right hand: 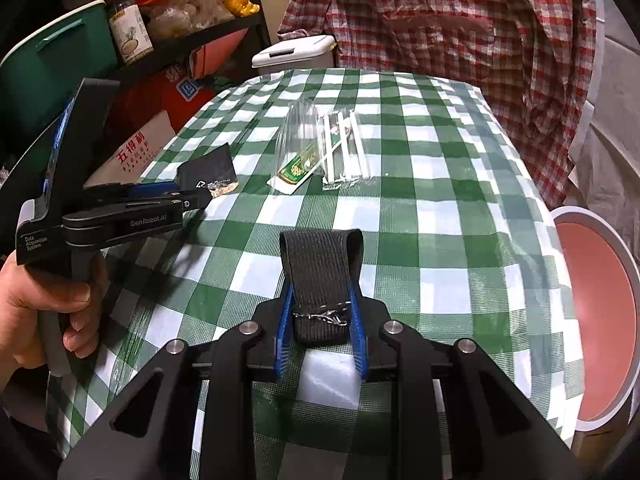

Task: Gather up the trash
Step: 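Close the right tool on the black elastic strap while the left tool holds the packet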

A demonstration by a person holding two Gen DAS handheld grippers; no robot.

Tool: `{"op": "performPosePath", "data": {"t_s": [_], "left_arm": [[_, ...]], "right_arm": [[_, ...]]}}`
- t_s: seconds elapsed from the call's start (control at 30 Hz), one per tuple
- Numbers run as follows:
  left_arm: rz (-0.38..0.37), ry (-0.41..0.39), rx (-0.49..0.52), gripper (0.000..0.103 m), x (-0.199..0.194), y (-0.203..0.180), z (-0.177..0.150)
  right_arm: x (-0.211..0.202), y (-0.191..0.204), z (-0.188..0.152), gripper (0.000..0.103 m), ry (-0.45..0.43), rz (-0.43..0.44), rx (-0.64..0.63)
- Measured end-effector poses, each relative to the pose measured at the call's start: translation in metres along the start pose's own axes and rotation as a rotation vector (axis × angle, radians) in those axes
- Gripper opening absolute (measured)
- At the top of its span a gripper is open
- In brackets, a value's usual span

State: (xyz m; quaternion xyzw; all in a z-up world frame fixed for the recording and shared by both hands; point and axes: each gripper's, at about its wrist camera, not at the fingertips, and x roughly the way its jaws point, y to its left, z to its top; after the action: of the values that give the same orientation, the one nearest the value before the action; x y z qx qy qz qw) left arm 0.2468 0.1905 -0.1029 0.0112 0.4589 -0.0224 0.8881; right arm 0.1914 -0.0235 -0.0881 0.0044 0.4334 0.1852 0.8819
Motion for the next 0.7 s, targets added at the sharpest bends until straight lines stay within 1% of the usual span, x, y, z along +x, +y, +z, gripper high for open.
{"op": "performPosePath", "data": {"t_s": [0.07,0.1,0.13,0.17,0.2,0.33,0.47,0.5,0.53,0.57,0.6,0.63,0.7], "left_arm": [[-0.002,0.0,-0.005,0.036,-0.001,0.001,0.0],[-0.002,-0.003,-0.006,0.028,-0.002,0.002,0.001],[-0.003,-0.005,-0.008,0.015,-0.003,0.004,0.001],[-0.005,-0.005,-0.012,0.004,-0.004,0.005,0.001],[-0.002,-0.004,-0.015,0.0,-0.004,0.006,0.002],[0.012,-0.007,-0.018,0.0,-0.006,0.006,0.001],[0.02,-0.037,-0.046,0.0,-0.015,0.009,0.004],[0.022,-0.044,-0.064,0.008,-0.016,0.01,0.005],[0.01,-0.044,-0.084,0.035,-0.016,0.011,0.005],[0.01,-0.049,-0.097,0.055,-0.017,0.009,0.006],[0.022,-0.069,-0.107,0.078,-0.018,0.007,0.006],[0.028,-0.084,-0.107,0.079,-0.018,0.002,0.007],[0.026,-0.076,-0.107,0.079,-0.014,-0.006,0.011]], "right_arm": [[-0.003,-0.001,0.0,0.025,-0.006,-0.001,0.001],[-0.005,-0.001,0.0,0.025,-0.008,0.0,0.002],[-0.006,-0.002,0.001,0.025,-0.011,0.0,0.001],[-0.007,-0.002,0.001,0.025,-0.014,0.0,0.0],[-0.008,-0.001,0.001,0.025,-0.016,-0.001,0.0],[-0.012,-0.003,0.001,0.025,-0.025,-0.001,0.002],[-0.016,-0.006,0.003,0.025,-0.033,-0.003,0.008],[-0.017,-0.008,0.004,0.025,-0.035,-0.003,0.012],[-0.018,-0.008,0.004,0.025,-0.035,-0.002,0.014],[-0.018,-0.01,0.004,0.025,-0.035,-0.001,0.014],[-0.019,-0.01,0.004,0.025,-0.037,-0.002,0.01],[-0.02,-0.009,0.004,0.025,-0.039,-0.004,0.006],[-0.02,-0.01,0.003,0.025,-0.04,-0.005,-0.001]]}}
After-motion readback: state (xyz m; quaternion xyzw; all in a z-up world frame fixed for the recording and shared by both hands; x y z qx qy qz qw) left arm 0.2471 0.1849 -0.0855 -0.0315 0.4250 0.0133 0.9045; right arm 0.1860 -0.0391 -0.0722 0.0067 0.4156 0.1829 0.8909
